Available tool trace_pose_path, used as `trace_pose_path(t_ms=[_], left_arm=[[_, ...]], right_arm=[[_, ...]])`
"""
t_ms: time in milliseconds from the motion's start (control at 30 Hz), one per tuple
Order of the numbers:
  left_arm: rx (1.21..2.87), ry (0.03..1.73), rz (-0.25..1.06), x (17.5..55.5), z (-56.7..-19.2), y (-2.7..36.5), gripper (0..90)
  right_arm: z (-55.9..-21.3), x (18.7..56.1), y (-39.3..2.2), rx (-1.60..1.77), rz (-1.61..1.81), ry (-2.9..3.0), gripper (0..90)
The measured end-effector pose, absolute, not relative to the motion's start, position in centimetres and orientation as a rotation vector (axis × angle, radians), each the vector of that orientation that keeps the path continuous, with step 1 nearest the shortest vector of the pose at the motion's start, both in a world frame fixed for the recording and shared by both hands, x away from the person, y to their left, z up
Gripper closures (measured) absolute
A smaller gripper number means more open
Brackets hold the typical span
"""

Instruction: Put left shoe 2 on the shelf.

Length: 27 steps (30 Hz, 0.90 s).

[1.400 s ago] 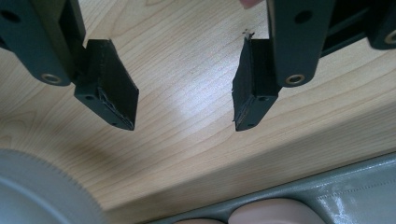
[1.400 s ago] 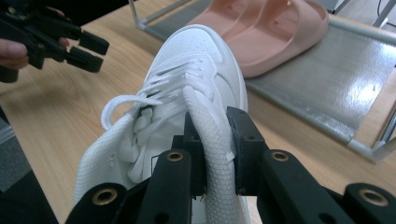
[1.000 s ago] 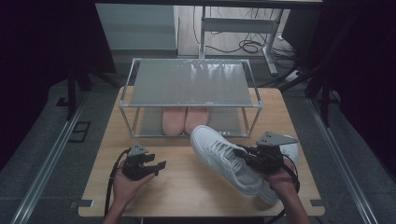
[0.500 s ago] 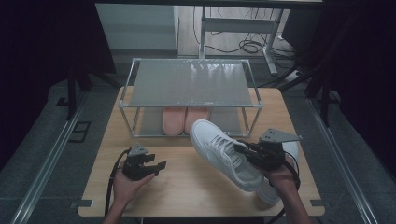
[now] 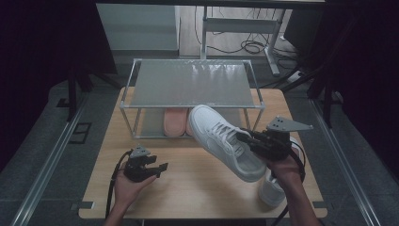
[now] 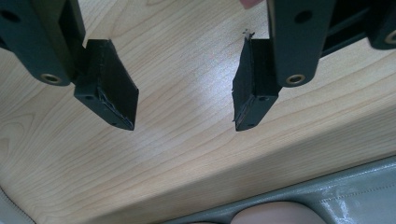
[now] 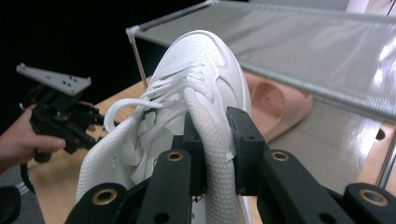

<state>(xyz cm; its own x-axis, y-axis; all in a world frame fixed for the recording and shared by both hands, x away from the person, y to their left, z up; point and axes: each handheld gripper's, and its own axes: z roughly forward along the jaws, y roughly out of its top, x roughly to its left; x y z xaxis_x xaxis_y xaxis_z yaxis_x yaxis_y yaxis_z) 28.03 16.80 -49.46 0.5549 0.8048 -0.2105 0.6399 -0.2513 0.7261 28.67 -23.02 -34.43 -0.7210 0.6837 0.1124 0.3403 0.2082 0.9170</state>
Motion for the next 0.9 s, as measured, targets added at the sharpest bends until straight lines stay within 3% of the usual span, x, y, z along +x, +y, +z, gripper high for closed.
trace_pose_path(t_ms=[900], left_arm=[[1.986, 1.163, 0.249, 28.2, -49.7, 16.8, 40.3]], right_arm=[[-30.5, 35.1, -20.1, 1.033, 1.572, 2.090, 78.8]])
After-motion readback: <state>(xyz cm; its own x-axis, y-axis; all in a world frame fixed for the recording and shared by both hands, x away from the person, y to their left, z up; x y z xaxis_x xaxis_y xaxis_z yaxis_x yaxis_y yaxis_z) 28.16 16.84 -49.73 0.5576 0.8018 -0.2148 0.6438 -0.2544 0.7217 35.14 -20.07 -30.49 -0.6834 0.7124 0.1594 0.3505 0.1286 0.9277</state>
